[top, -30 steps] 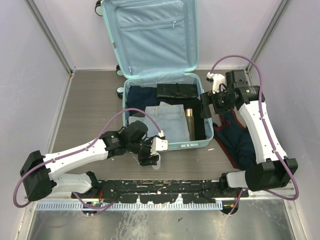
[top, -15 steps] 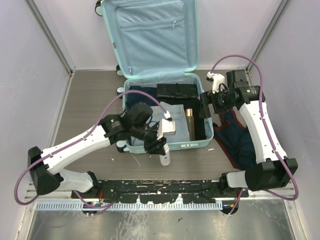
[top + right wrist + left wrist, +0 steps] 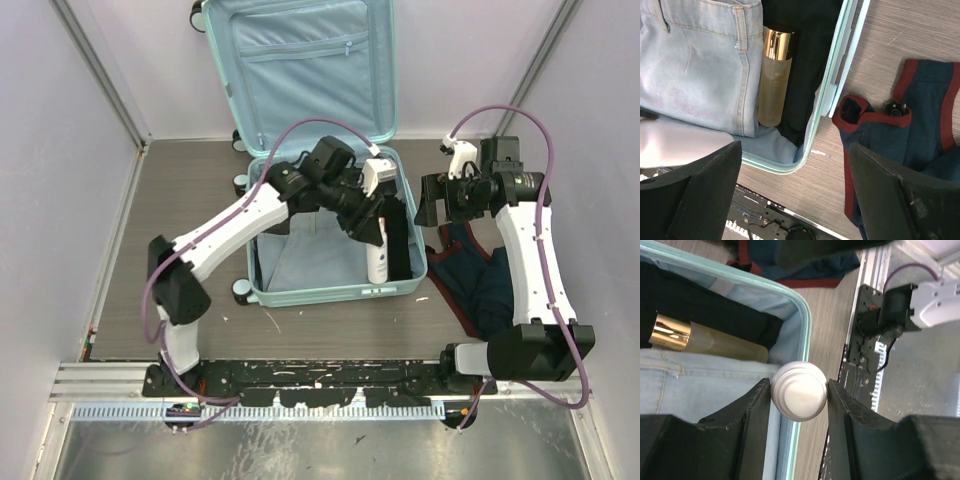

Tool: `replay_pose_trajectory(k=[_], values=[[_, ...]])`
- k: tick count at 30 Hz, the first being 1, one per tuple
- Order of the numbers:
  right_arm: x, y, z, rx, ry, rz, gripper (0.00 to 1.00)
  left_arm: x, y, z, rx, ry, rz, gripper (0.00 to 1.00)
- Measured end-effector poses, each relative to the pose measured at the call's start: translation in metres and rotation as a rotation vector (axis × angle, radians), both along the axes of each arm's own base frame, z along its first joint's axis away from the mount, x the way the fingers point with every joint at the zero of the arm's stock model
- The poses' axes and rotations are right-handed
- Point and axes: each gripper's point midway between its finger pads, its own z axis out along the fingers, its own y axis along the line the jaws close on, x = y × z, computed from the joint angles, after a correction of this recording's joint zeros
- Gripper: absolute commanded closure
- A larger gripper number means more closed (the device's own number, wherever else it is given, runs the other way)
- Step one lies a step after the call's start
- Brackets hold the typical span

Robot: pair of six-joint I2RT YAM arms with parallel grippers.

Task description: Pack the luggage

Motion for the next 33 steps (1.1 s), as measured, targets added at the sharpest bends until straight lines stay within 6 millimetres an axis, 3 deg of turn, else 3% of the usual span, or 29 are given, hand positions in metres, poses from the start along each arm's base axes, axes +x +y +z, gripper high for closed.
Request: replay_pose_trajectory(k=[7, 14, 16, 19, 22, 27, 33], values=[[-0.008, -0.004, 0.016, -0.016, -0.064, -0.013, 0.08, 0.04, -0.044, -0.031, -0.007, 0.123, 0.036, 0.97], [-0.008, -0.014, 0.018, -0.037, -0.074, -0.048, 0.08, 0.048, -0.064, -0.073, 0.017, 0.238, 0.036, 0.95], [-0.008, -0.017, 0.018, -0.038, -0.074, -0.058, 0.08, 0.049, -0.065, -0.083, 0.029, 0.253, 0.036, 0.83], [-0.007, -0.019, 0.018, -0.038, -0.074, -0.064, 0.08, 0.053, -0.067, -0.093, 0.045, 0.255, 0.052, 0.54], [-0.007, -0.019, 0.018, -0.036, -0.074, -0.065, 0.07, 0.062, -0.07, -0.094, 0.05, 0.226, 0.08, 0.35], [-0.007, -0.017, 0.019, -0.025, -0.076, -0.056, 0.08, 0.09, -0.075, -0.078, 0.034, 0.097, 0.143, 0.22], [-0.001, -0.016, 0.017, -0.021, -0.08, -0.047, 0.08, 0.117, -0.065, -0.052, 0.008, -0.017, 0.198, 0.15]])
